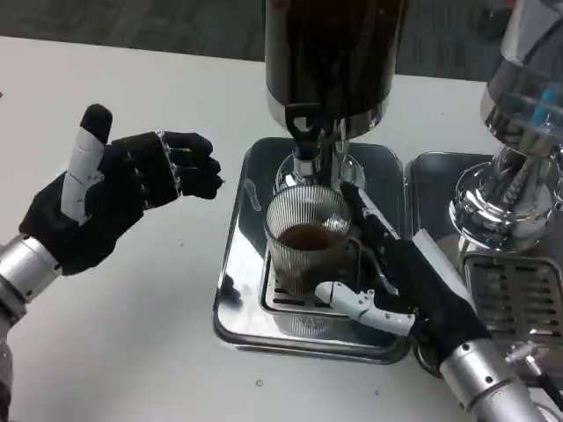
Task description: Grasp the cup under the faucet to collect the drink, then remove the cup.
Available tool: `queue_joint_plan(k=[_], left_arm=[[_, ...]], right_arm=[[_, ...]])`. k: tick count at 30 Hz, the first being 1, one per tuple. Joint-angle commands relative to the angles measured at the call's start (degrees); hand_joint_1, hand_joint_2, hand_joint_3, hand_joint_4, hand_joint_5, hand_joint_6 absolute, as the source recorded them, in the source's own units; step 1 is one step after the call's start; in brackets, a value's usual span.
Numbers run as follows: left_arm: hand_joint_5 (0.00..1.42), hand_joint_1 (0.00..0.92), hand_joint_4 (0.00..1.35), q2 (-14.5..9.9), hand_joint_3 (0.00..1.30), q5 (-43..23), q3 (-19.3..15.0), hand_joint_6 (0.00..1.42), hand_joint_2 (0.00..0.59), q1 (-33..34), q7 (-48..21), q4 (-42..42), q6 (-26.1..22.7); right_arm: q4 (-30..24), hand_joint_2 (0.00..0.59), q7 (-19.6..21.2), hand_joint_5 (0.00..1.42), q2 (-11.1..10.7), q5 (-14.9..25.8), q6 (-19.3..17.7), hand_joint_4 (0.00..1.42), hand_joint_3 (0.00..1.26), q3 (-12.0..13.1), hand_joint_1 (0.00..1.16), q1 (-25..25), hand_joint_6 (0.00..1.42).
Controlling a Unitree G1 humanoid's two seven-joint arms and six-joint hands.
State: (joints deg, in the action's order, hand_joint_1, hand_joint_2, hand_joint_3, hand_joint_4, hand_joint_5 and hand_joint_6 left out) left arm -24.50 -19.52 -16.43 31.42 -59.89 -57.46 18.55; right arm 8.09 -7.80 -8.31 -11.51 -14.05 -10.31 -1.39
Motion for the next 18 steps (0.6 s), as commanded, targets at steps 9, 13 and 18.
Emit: queue_joint_plan(k=[9, 13, 18], left_arm=[[0.50, 0.000, 0.53, -0.44, 0.57, 1.15, 0.52, 0.46, 0.087, -0.46, 1.04, -0.80, 1.09], [0.52, 0.000, 0.54, -0.60, 0.58, 1.03, 0.40, 0.48, 0.090, -0.79, 1.30, -0.61, 0.87], [0.54, 0.000, 0.56, -0.91, 0.58, 1.04, 0.35, 0.50, 0.103, -1.20, 1.54, -0.61, 0.57]], right_arm=[[5.72, 0.216, 2.25, 0.00, 1.70, -0.46, -3.81, 0.00, 0.00, -0.86, 0.67, 4.35, 0.00], [7.98, 0.214, 2.95, 0.00, 2.14, -0.77, -4.38, 0.00, 0.00, -0.94, 0.68, 5.58, 0.01], [10.57, 0.205, 4.33, 0.00, 2.84, -1.47, -5.13, 0.00, 0.00, -1.56, 0.69, 6.92, 0.05]])
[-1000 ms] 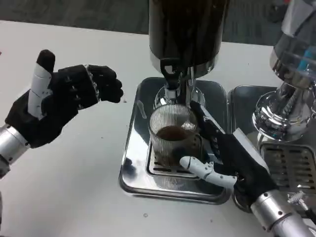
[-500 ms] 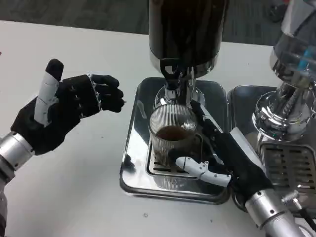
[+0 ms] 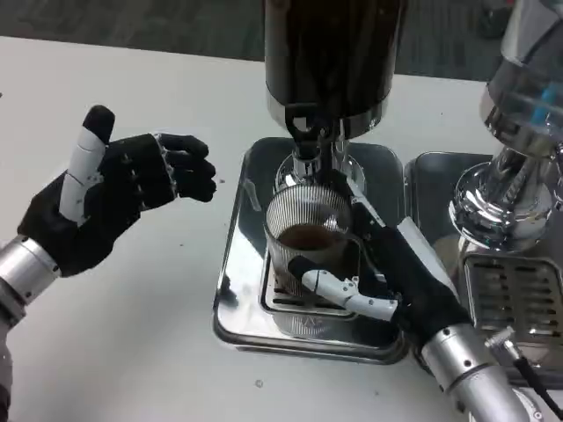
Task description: Grasp the cup under the faucet to collect the drink, then remove the cup.
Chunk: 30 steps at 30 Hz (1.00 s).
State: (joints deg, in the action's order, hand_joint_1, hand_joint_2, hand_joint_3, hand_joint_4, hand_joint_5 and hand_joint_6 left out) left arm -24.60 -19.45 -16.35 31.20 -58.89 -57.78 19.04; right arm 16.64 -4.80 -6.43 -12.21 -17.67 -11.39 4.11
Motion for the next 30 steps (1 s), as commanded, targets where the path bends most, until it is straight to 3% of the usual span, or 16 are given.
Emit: queue_joint_plan(k=[1, 9, 17, 26, 30], left_arm=[[0.55, 0.000, 0.56, -0.85, 0.58, 0.97, 0.25, 0.50, 0.106, -1.05, 0.61, -0.28, 0.03], [0.57, 0.000, 0.57, -1.46, 0.60, 0.93, 0.10, 0.52, 0.120, -1.33, 1.06, -0.42, -0.26], [0.57, 0.000, 0.58, -2.09, 0.61, 0.92, 0.08, 0.53, 0.124, -1.44, 1.37, -0.78, -0.43], [0.58, 0.000, 0.58, -2.34, 0.61, 0.96, 0.11, 0.54, 0.123, -1.31, 1.66, -1.43, -0.75], [0.58, 0.000, 0.58, -2.30, 0.61, 1.04, 0.17, 0.54, 0.121, -1.28, 1.87, -1.77, -0.73]], right_arm=[[2.48, 0.205, 1.74, 0.00, 1.10, -1.06, -1.56, 0.00, 0.00, -0.64, 0.69, 1.66, 0.05], [3.94, 0.204, 4.71, 0.00, 2.19, -4.22, -0.46, 0.00, 0.00, -1.75, 0.69, 2.85, 0.16], [6.71, 0.195, 7.07, 0.17, 2.64, -5.81, -1.58, 0.00, 0.00, -2.61, 0.74, 3.83, 0.31], [7.15, 0.202, 10.81, 0.34, 3.11, -7.33, -1.46, 0.15, 0.00, -2.83, 0.77, 3.21, 0.47], [6.89, 0.197, 12.04, 0.40, 3.09, -8.21, -1.03, 0.23, 0.06, -2.87, 0.79, 2.91, 0.55]])
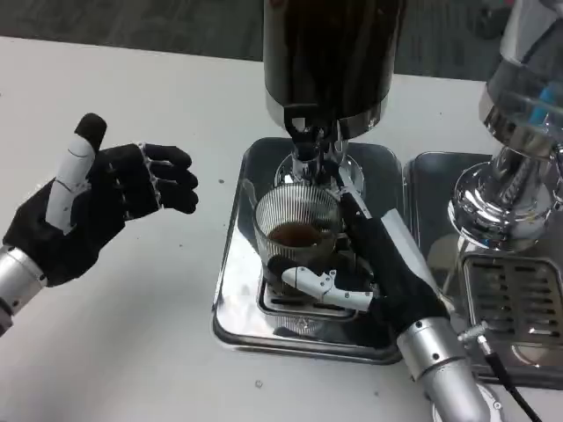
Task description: Grasp the cup under the faucet to collect the drink, then remove the cup.
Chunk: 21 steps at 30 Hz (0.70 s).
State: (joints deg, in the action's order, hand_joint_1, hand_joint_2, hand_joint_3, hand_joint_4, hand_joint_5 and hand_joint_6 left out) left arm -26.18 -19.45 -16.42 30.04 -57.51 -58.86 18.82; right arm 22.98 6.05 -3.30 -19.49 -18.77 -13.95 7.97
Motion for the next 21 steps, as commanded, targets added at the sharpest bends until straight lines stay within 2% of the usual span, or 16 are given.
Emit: queue_joint_plan(k=[1, 7, 11, 16, 21], left_arm=[[0.59, 0.000, 0.59, -0.70, 0.61, 1.04, 0.24, 0.55, 0.117, -0.12, 0.53, -0.77, -0.53], [0.59, 0.000, 0.59, -0.64, 0.61, 1.02, 0.20, 0.55, 0.117, -0.09, 0.96, -1.03, -0.57], [0.59, 0.000, 0.59, -0.63, 0.61, 0.93, 0.08, 0.55, 0.118, -0.19, 1.33, -1.03, -0.58], [0.60, 0.000, 0.60, -0.51, 0.62, 0.81, -0.09, 0.55, 0.120, -0.55, 1.73, -0.98, -0.55], [0.60, 0.000, 0.60, -0.42, 0.62, 0.78, -0.19, 0.55, 0.121, -0.91, 1.86, -0.87, -0.58]], right_arm=[[0.55, 0.197, 1.34, 0.42, -0.09, -1.13, 0.05, 0.25, 0.08, -0.37, 0.80, -0.97, 0.58], [0.49, 0.193, 4.28, 0.52, -0.16, -3.78, -0.03, 0.35, 0.17, -1.16, 0.80, -1.35, 0.72], [1.13, 0.193, 8.87, 0.62, -0.06, -6.67, -0.94, 0.46, 0.25, -1.73, 0.82, -1.75, 0.87], [2.51, 0.205, 17.43, 0.77, 0.92, -10.02, -3.19, 0.59, 0.38, -2.11, 0.85, -2.68, 1.08], [3.32, 0.201, 23.05, 0.85, 1.44, -11.65, -5.00, 0.67, 0.45, -2.35, 0.87, -3.11, 1.18]])
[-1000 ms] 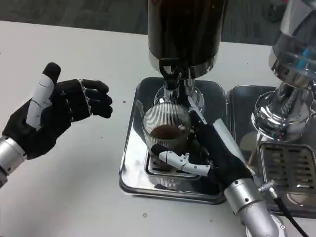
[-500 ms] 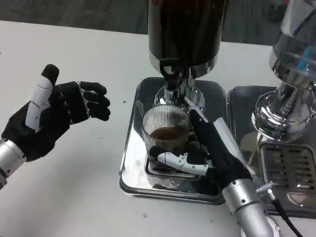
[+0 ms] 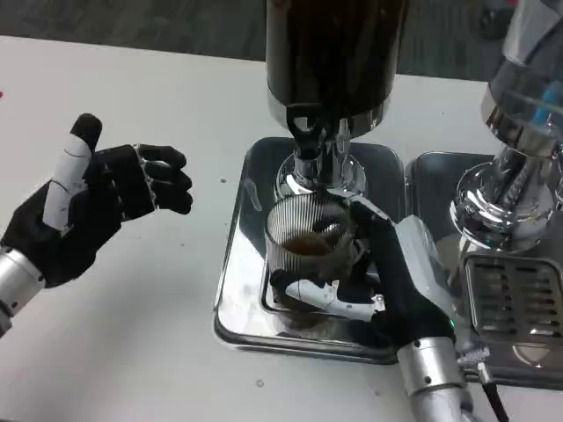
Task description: Grasp the cup under the faucet to collect the drink, then remove the cup.
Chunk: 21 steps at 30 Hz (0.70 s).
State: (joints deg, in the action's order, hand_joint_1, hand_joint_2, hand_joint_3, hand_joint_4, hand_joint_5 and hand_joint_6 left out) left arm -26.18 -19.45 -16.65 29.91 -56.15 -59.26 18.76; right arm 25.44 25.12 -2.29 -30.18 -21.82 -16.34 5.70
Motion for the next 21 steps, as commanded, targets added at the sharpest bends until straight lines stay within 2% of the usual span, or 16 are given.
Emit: queue_joint_plan(k=[1, 5, 10, 16, 21], left_arm=[[0.60, 0.000, 0.60, -0.40, 0.62, 0.77, 0.05, 0.55, 0.121, -0.85, 0.51, -0.41, -0.53], [0.61, 0.000, 0.60, -0.18, 0.62, 0.82, 0.26, 0.56, 0.122, -0.99, 0.29, -0.22, -0.50], [0.61, 0.000, 0.60, 0.18, 0.62, 0.87, 0.46, 0.56, 0.123, -0.91, 0.17, -0.20, -0.51], [0.61, 0.000, 0.60, 0.53, 0.62, 1.07, 0.76, 0.56, 0.121, -0.75, 0.18, -0.31, -0.32], [0.61, 0.000, 0.60, 0.94, 0.61, 1.29, 1.38, 0.56, 0.116, -0.66, 0.04, -0.02, 0.20]], right_arm=[[0.96, 0.201, 5.25, 0.87, 0.42, -1.40, -2.44, 0.69, 0.46, -0.05, 0.87, -0.94, 1.19], [0.92, 0.207, 9.03, 0.93, 0.21, -2.62, -4.09, 0.73, 0.52, -0.24, 0.87, -1.48, 1.24], [-0.41, 0.221, 11.87, 0.96, -0.46, -3.17, -6.16, 0.77, 0.56, -0.02, 0.85, -2.46, 1.27], [-3.58, 0.224, 13.41, 0.99, -0.94, -3.37, -7.30, 0.78, 0.58, 1.07, 0.85, -4.28, 1.29], [-6.33, 0.214, 12.60, 1.00, -1.67, -3.35, -6.27, 0.78, 0.58, 2.01, 0.86, -5.64, 1.31]])
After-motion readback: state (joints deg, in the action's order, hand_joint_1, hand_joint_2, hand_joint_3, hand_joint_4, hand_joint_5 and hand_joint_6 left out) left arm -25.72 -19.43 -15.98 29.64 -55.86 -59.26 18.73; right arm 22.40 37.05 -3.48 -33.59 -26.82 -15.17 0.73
